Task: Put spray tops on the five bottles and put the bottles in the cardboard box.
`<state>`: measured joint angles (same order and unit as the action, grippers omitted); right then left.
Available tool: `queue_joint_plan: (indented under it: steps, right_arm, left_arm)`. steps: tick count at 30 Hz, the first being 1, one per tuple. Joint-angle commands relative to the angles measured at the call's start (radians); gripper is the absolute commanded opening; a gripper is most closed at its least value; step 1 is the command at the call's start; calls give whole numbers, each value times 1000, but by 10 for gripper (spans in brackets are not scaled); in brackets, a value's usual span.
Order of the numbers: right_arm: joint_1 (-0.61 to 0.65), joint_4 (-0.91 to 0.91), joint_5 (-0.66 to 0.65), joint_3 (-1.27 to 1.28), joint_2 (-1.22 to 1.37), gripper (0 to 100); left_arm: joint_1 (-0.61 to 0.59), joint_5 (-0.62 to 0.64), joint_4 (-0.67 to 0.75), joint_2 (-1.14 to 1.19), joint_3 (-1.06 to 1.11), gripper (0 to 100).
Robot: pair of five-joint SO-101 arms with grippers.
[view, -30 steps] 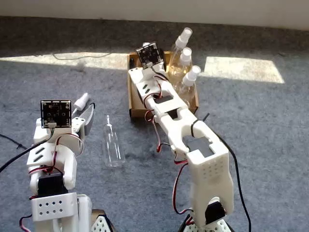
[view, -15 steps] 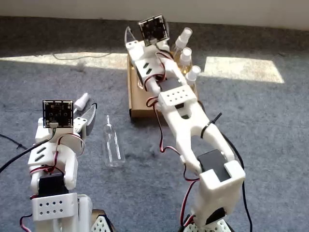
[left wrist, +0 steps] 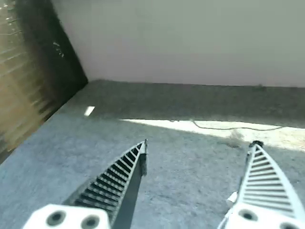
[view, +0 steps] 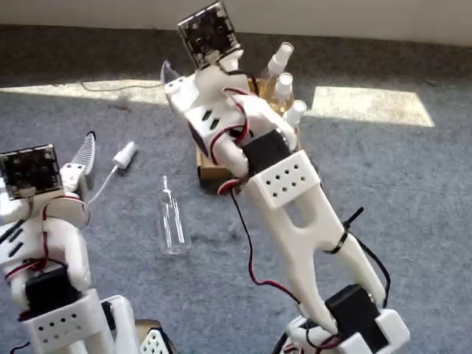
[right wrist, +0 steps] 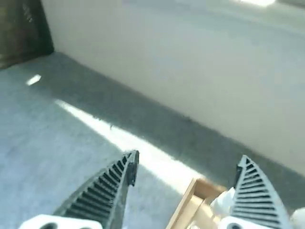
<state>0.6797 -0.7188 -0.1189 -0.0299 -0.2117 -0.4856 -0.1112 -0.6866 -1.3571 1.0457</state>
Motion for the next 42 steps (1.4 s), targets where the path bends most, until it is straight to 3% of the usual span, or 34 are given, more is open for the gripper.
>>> queue_joint_plan:
  steps: [1, 6, 11, 15, 21, 27, 34, 40, 42]
  right_arm:
    - [104, -219, 0, 64, -104, 262]
    - [180, -271, 5, 166, -102, 262]
    - [246, -268, 86, 257, -87, 262]
    - [234, -259, 169, 208, 59, 262]
    - [226, -291, 175, 39, 329, 262]
    - [228, -386, 176, -111, 467, 262]
    - [231, -389, 175, -151, 573, 262]
    - [228, -355, 183, -151, 633, 262]
    - [226, -331, 247, -151, 650, 262]
  left_arm:
    - [-157, 6, -123, 262, -262, 298]
    - [-363, -100, -270, 648, -559, 298]
    - [-552, -166, -284, 911, -754, 298]
    - [-615, -203, -284, 1044, -808, 300]
    - [-674, -272, -276, 1152, -808, 302]
    - [-743, -272, -74, 1202, -697, 302]
    - [-740, -272, 203, 1202, -458, 302]
    - [-736, -272, 252, 1202, -412, 302]
    - [-725, -272, 247, 1204, -410, 302]
